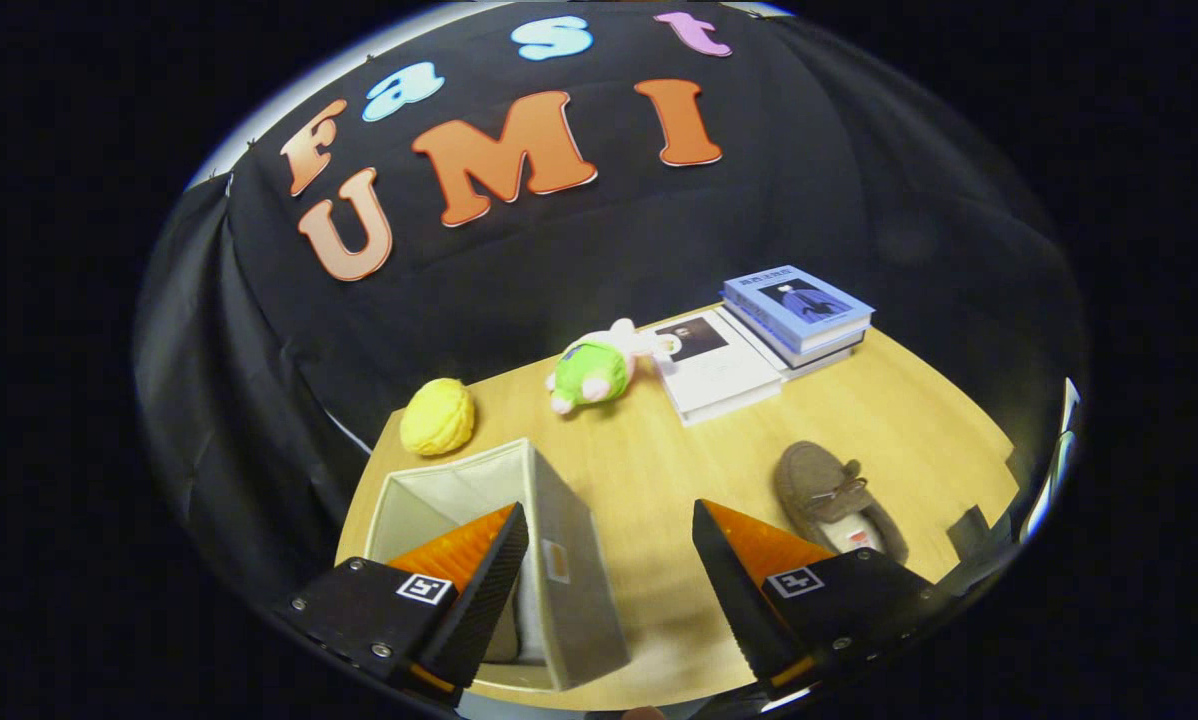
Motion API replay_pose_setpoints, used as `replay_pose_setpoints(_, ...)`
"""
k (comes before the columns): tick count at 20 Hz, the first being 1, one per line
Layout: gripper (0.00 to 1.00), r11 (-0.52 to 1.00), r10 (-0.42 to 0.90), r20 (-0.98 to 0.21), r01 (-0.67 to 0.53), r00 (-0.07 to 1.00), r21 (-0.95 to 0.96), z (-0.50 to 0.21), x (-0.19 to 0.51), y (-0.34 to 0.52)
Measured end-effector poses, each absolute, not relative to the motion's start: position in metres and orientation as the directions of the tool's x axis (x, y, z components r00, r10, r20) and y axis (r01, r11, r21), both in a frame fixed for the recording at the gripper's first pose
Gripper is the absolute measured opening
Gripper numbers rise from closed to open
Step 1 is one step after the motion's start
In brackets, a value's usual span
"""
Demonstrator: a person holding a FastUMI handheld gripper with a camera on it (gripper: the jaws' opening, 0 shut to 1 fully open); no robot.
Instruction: Open the storage box then place both shoes into the box .Put the left shoe in first, then the right shoe, with the right side of both shoes facing outward in a uniform manner.
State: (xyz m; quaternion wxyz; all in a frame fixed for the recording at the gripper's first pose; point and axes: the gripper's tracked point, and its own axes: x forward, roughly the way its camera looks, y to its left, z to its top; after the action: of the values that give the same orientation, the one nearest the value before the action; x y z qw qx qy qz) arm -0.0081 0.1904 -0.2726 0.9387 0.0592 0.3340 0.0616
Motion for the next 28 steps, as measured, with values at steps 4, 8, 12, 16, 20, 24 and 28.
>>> replay_pose_setpoints(4, 0.99, 0.991, 0.083, -0.618, 0.004, 0.782, 0.137, -0.277, 0.0, 0.125)
replay_pose_setpoints(8, 0.98, 0.992, 0.012, -0.624, 0.069, 0.782, 0.106, -0.29, 0.005, 0.062)
replay_pose_setpoints(12, 0.99, 0.993, -0.023, -0.644, 0.094, 0.765, 0.075, -0.31, 0.006, 0.014)
replay_pose_setpoints(16, 0.99, 0.992, -0.031, -0.675, 0.108, 0.737, 0.073, -0.337, 0.008, -0.019)
replay_pose_setpoints(20, 0.97, 0.991, 0.004, -0.713, 0.095, 0.701, 0.099, -0.366, 0.004, -0.03)
replay_pose_setpoints(24, 0.9, 0.993, 0.032, -0.744, 0.066, 0.668, 0.102, -0.394, 0.007, -0.029)
replay_pose_setpoints(28, 0.74, 0.994, 0.059, -0.774, 0.031, 0.63, 0.102, -0.419, 0.011, -0.023)
